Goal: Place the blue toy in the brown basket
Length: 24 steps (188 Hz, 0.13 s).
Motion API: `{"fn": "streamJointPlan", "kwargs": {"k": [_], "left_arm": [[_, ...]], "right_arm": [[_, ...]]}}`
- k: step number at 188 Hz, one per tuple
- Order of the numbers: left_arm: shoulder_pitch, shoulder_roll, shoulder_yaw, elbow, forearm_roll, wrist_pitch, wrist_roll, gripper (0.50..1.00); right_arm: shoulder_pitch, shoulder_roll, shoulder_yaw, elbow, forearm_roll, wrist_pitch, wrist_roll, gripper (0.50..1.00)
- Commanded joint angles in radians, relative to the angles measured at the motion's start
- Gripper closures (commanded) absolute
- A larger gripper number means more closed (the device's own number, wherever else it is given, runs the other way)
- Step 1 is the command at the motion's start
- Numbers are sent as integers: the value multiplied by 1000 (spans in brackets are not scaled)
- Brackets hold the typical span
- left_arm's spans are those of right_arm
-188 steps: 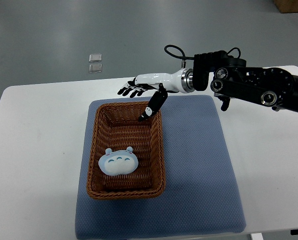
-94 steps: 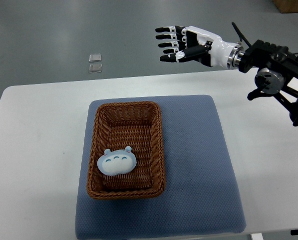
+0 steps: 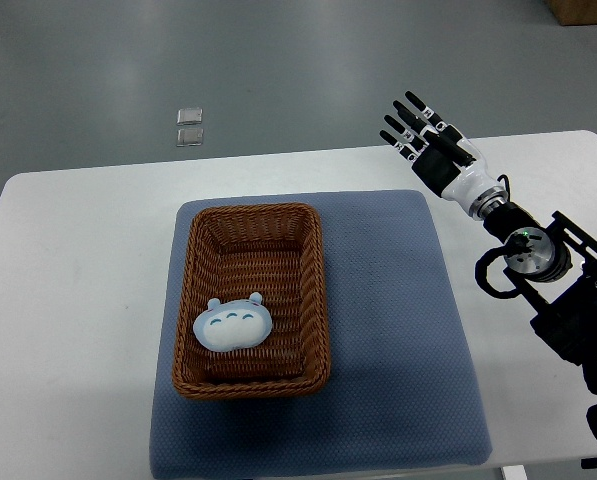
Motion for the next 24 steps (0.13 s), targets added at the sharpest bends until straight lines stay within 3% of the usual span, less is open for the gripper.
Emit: {"fn": "streamJointPlan", "kwargs": {"k": [1,24], "left_arm": [[0,0,0,0,0,0,0,500],[0,0,0,0,0,0,0,500]], "right_arm": [[-3,18,-1,-3,1,1,16,589],[-9,30,1,-9,1,-3,19,589]]}}
